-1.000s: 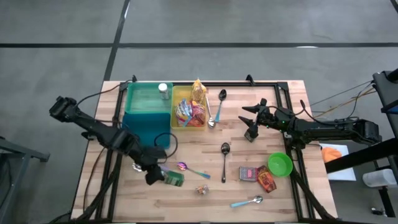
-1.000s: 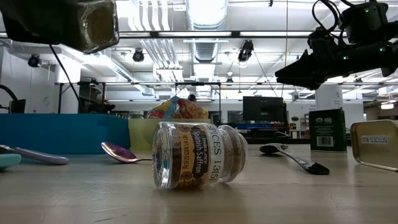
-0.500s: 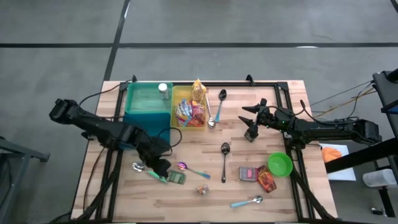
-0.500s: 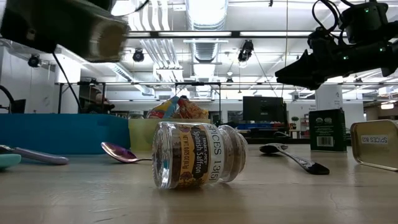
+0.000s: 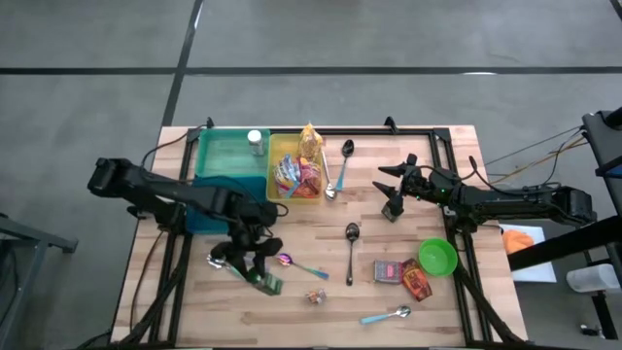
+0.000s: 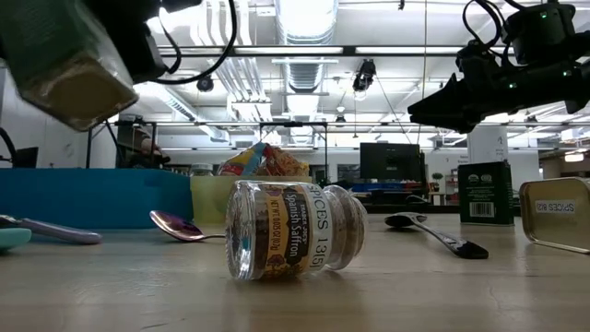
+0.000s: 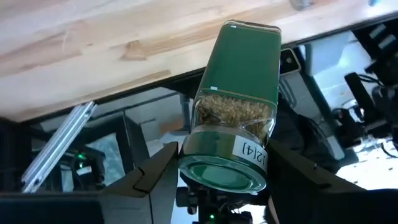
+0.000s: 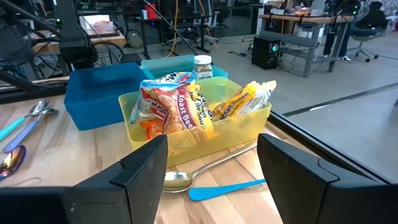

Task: Pick & Place Food Item
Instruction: Put the green spice bottle into the green bin

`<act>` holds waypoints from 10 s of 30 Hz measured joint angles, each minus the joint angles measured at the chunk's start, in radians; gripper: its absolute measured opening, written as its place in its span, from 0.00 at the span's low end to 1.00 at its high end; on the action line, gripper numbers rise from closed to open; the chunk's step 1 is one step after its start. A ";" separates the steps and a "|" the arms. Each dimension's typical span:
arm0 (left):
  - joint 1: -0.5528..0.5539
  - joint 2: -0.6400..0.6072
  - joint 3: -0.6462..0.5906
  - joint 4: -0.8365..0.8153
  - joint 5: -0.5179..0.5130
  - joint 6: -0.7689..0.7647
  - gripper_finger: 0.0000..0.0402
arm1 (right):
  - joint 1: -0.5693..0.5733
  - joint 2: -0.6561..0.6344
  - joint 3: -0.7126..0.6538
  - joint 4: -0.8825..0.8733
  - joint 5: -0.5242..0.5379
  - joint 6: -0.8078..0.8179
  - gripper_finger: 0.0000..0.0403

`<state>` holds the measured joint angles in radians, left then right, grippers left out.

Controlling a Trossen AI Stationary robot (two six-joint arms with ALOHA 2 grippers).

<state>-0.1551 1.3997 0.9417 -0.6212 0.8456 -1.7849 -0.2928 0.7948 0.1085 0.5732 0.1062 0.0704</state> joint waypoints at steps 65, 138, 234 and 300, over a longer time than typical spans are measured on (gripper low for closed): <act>0.026 0.138 0.084 -0.262 -0.308 -0.249 0.59 | 0.000 0.000 0.000 0.000 0.000 0.000 0.61; 0.026 0.153 0.081 -0.175 -0.295 -0.176 0.64 | 0.000 0.000 0.000 0.000 -0.001 -0.002 0.61; 0.011 -0.132 0.133 -0.223 -0.523 -0.176 0.87 | 0.000 0.000 0.000 -0.001 -0.001 0.000 0.61; -0.402 0.000 0.175 -0.001 -1.140 -0.475 0.87 | 0.000 0.000 0.000 0.000 0.000 0.000 0.61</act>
<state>-0.5567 1.3999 1.1166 -0.6224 -0.2941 -2.2595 -0.2932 0.7948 0.1085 0.5733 0.1059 0.0700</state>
